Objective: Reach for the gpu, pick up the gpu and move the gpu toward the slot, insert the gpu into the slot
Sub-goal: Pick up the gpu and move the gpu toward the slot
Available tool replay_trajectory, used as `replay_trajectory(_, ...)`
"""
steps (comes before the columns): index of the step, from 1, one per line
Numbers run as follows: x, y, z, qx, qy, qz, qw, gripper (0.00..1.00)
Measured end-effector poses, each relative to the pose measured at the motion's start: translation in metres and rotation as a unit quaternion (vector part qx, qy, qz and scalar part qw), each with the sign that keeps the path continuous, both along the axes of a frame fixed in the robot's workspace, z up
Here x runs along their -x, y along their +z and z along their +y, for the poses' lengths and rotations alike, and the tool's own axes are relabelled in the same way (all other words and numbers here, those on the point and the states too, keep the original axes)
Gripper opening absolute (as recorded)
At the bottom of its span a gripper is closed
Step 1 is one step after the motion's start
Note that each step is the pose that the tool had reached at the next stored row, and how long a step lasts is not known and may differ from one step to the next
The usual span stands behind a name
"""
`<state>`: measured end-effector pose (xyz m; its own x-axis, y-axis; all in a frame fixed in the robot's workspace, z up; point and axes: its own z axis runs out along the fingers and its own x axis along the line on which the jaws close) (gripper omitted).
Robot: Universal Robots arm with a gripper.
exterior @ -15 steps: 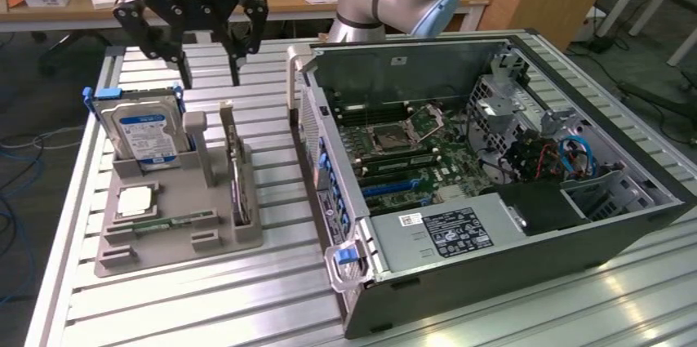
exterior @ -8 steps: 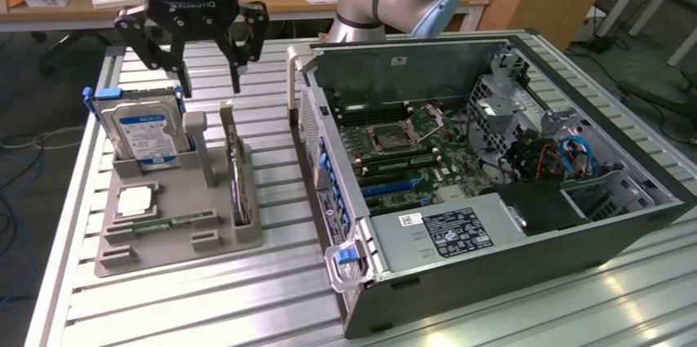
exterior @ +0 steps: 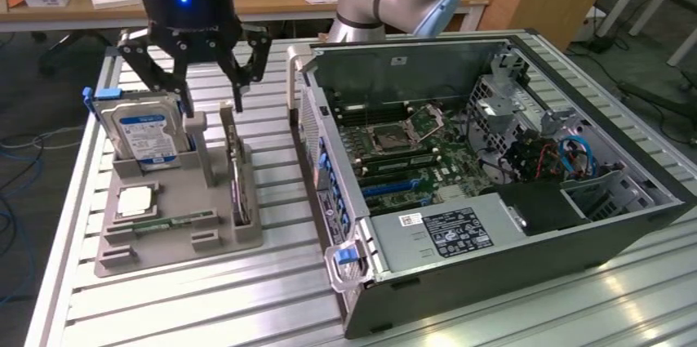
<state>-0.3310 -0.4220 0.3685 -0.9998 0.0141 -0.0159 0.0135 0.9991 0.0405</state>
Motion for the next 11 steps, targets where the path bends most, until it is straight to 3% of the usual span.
replay_trajectory(3, 0.0, -0.0056, -0.0063, -0.0001, 0.0, -0.0001, 1.0, 0.59)
replay_trajectory(11, 0.0, -0.02, -0.0097, 0.0, 0.0, 0.0, 1.0, 0.59)
